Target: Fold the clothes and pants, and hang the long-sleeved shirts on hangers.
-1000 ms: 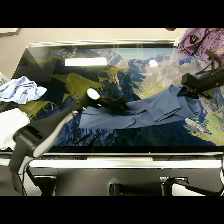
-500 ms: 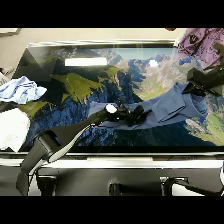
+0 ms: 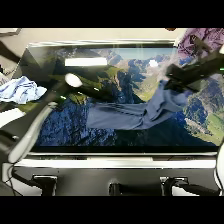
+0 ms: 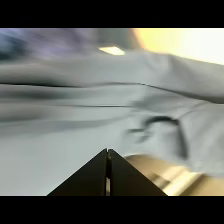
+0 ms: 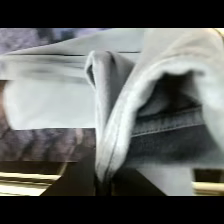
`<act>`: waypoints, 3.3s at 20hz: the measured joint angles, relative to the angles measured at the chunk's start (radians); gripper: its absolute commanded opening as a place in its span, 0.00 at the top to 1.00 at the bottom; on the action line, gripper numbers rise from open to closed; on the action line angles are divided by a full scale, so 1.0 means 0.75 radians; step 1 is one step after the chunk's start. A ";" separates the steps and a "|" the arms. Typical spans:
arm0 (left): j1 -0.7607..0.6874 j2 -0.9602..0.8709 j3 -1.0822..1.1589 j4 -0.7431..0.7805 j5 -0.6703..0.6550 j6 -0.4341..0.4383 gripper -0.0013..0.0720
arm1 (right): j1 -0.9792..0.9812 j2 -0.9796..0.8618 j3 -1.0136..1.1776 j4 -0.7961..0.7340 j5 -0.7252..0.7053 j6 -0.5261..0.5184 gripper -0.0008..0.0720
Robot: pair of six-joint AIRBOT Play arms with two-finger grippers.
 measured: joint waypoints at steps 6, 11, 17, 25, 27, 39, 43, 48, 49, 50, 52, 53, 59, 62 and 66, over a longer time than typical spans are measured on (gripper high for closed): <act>0.401 0.312 0.000 0.394 -0.325 -0.015 0.96 | 0.364 -0.152 0.000 -0.013 -0.198 0.178 0.95; 0.625 0.427 0.000 0.485 -0.396 -0.018 0.96 | 0.552 -0.335 0.000 -0.019 -0.332 0.260 0.95; 0.732 0.456 0.000 0.513 -0.424 0.012 0.96 | 0.624 -0.505 -0.001 0.054 -0.481 0.297 0.95; 0.751 0.458 -0.003 0.549 -0.428 0.019 0.96 | 0.673 -0.617 -0.001 0.183 -0.649 0.281 0.39; 0.751 0.458 -0.003 0.562 -0.428 0.020 0.96 | 0.684 -0.618 0.001 0.208 -0.689 0.250 0.14; 0.752 0.446 -0.003 0.587 -0.428 0.020 0.96 | 0.034 -0.271 0.062 0.208 -0.365 -0.233 0.18; 0.752 0.446 -0.003 0.588 -0.428 0.020 0.96 | -0.336 -0.232 -0.153 0.319 -0.240 -0.474 0.18; 0.752 0.443 -0.003 0.589 -0.428 0.020 0.96 | -0.490 -0.231 -0.635 0.563 -0.342 -0.783 0.18; 0.752 0.443 -0.003 0.589 -0.428 0.020 0.96 | -0.486 -0.241 -0.722 0.599 -0.385 -0.839 0.18; 0.752 0.443 -0.003 0.589 -0.428 0.020 0.96 | -0.475 -0.254 -0.797 0.633 -0.417 -0.890 0.18; 0.752 0.443 -0.003 0.589 -0.428 0.020 0.96 | -0.441 -0.287 -0.896 0.691 -0.477 -0.967 0.20; 0.752 0.443 -0.003 0.589 -0.428 0.020 0.96 | -0.418 -0.308 -0.929 0.711 -0.502 -0.997 0.25; 0.752 0.443 -0.003 0.588 -0.428 0.020 0.96 | -0.261 -0.383 -0.998 0.782 -0.637 -1.072 0.56; 0.752 0.440 -0.003 0.588 -0.428 0.020 0.96 | -0.207 -0.393 -0.999 0.797 -0.681 -1.073 0.95; 0.752 0.440 -0.003 0.588 -0.428 0.020 0.96 | -0.197 -0.392 -0.853 0.812 -0.686 -1.048 0.95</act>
